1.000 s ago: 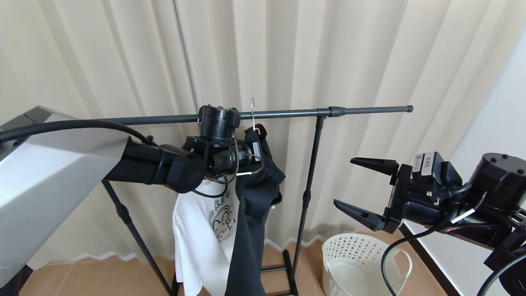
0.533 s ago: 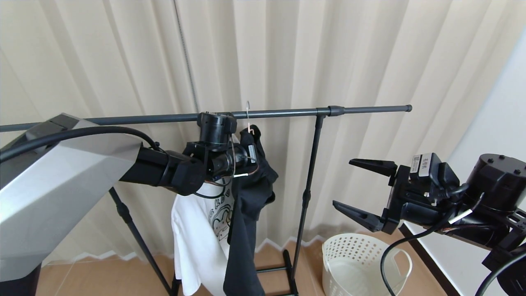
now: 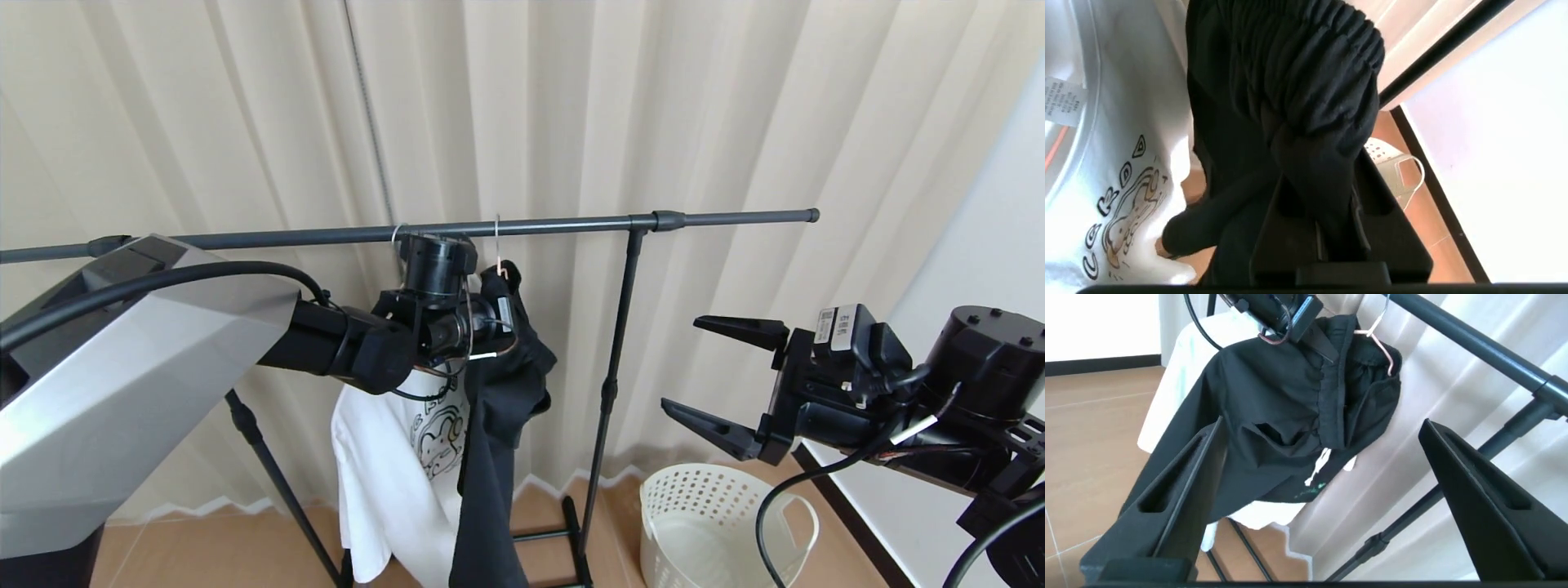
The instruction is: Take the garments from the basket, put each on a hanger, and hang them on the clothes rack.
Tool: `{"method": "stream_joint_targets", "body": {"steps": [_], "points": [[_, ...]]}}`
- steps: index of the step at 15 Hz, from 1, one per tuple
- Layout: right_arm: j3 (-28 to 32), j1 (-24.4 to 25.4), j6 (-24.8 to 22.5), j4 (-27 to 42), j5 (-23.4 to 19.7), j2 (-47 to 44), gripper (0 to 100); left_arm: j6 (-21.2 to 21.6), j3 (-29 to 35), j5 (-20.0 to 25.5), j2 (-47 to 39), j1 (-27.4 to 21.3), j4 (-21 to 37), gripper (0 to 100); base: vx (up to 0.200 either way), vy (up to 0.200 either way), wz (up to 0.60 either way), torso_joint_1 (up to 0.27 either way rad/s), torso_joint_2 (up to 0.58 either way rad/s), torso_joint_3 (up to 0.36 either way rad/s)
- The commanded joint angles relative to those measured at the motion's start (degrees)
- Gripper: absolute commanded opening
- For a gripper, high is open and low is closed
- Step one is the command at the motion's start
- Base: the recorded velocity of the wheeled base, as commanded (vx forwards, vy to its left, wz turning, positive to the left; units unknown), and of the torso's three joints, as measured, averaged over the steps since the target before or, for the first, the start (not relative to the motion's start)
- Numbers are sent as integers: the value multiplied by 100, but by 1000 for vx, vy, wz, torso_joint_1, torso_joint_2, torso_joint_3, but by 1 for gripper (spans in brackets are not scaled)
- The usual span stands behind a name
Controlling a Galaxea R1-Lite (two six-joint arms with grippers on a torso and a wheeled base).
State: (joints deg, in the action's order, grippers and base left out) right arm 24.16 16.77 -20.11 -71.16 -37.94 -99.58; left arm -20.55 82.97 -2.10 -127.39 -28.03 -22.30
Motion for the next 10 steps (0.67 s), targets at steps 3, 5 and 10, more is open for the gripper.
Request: {"method": "stream_joint_targets", "body": {"steps": [3, 5, 10], "points": [[10, 1, -1, -3, -3, 0, 100, -1, -88, -1, 109, 8, 24, 100, 0, 0, 0, 0, 0, 0], [36, 1, -1, -3, -3, 18, 100, 43, -325, -1, 434, -10, 41, 100, 0, 0, 0, 0, 0, 0], [62, 1, 8, -12, -3, 88, 100, 394, -1151, -1, 1401, -54, 50, 100, 0, 0, 0, 0, 0, 0]]}}
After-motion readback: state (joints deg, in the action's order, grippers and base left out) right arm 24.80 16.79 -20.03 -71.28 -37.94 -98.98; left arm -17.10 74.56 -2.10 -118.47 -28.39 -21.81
